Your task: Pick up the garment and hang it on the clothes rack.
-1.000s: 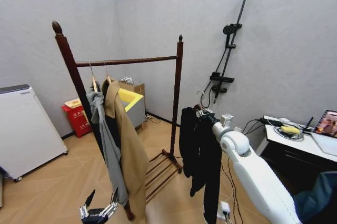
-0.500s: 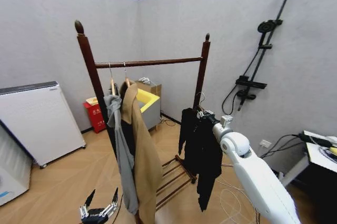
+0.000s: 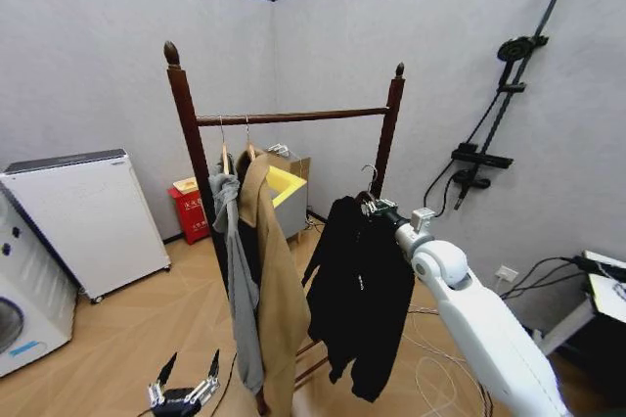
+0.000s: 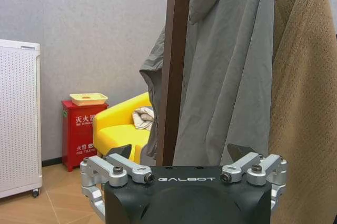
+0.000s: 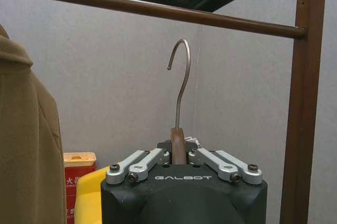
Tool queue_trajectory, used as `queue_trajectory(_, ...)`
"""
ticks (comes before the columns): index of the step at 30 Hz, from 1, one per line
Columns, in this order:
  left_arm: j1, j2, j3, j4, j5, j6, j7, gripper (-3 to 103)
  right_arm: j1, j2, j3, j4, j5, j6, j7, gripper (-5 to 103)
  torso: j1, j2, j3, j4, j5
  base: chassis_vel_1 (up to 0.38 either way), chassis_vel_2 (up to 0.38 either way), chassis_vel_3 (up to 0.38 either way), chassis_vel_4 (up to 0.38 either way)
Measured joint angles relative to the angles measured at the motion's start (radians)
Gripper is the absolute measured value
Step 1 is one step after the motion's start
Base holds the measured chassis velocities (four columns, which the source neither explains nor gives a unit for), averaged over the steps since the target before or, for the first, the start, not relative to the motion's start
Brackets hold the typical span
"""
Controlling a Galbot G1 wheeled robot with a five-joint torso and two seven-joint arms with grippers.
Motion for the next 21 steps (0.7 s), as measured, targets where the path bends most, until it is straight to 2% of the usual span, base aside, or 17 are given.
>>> queue_trajectory(8, 0.0, 0.0, 0.0, 0.0, 0.0, 0.0, 0.0, 100, 0.087, -0.016, -0.058, 0.001, 0.058, -0.017, 0.03, 10, 0.0, 0.0, 0.0, -0.0003, 0.0, 0.0, 0.0, 0.0, 0.0)
queue_trajectory(13, 0.0, 0.0, 0.0, 0.0, 0.0, 0.0, 0.0, 100, 0.168, -0.04, -0.094, 0.015, 0.107, -0.043, 0.05, 10, 0.0, 0.0, 0.0, 0.0008, -0.0001, 0.042, 0.051, 0.048, 0.054)
queue_trajectory(18, 0.0, 0.0, 0.0, 0.0, 0.0, 0.0, 0.0, 100, 0.266, -0.052, -0.137, 0.009, 0.141, -0.057, 0.055, 10, 0.0, 0.0, 0.0, -0.0005, 0.0001, 0.0, 0.0, 0.0, 0.0)
queue_trajectory(21, 0.0, 0.0, 0.0, 0.0, 0.0, 0.0, 0.0, 100, 0.337, -0.053, -0.17, -0.009, 0.158, -0.062, 0.056, 10, 0.0, 0.0, 0.0, -0.0004, -0.0002, 0.0, 0.0, 0.0, 0.0)
